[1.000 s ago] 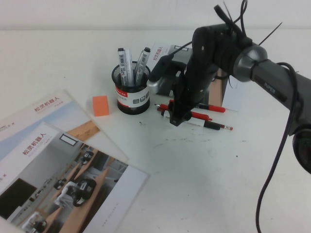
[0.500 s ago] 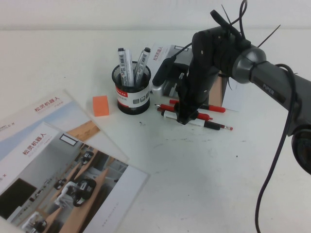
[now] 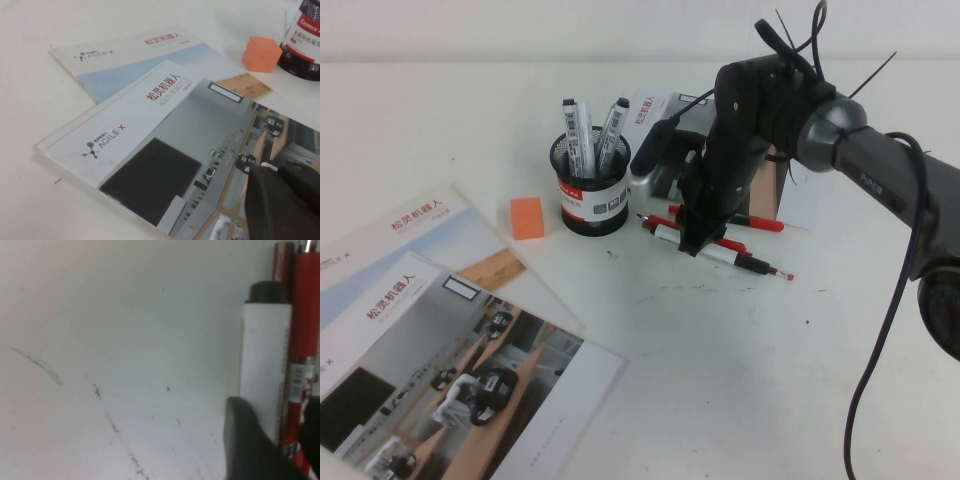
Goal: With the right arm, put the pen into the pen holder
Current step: Pick up the pen on the table
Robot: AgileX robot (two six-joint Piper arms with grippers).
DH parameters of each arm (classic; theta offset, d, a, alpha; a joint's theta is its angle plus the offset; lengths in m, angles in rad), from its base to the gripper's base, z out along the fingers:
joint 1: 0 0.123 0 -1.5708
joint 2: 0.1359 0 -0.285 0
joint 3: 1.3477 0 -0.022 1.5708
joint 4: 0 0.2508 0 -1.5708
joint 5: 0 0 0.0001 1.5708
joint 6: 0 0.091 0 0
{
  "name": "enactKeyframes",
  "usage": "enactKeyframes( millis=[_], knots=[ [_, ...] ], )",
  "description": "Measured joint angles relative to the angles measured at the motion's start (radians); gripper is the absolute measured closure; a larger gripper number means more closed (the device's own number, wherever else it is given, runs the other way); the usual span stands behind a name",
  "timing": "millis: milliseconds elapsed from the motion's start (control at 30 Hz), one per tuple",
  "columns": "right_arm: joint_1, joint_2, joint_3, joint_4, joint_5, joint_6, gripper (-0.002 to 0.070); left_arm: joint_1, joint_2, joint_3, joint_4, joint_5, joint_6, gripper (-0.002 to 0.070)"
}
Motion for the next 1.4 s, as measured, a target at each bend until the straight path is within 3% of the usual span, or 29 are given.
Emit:
enactKeyframes(
  millis=[167,967,1067,1233,1300,1400],
  knots=[
    [0.000,0.005,0.000,-0.005,0.018,0.000,0.0564,0.000,0.000,0.000,0.000,0.000,0.000,0.0676],
    [-0.006,0.030,-0.010,0.178,0.033,0.006,0.0565,0.000,0.000,0.000,0.000,0.000,0.000,0.0676],
    [-0.006,0.033,-0.010,0.176,0.035,0.018,0.0512,0.000,0.000,0.000,0.000,0.000,0.000,0.0676],
    [0.003,0.034,-0.010,0.170,0.047,0.022,0.0273,0.000,0.000,0.000,0.000,0.000,0.000,0.0676],
    [0.015,0.032,-0.010,0.147,0.047,0.022,0.0263,0.000,0.000,0.000,0.000,0.000,0.000,0.0676],
    [0.028,0.032,-0.010,0.104,0.043,0.022,0.0312,0.000,0.000,0.000,0.000,0.000,0.000,0.0676]
  ],
)
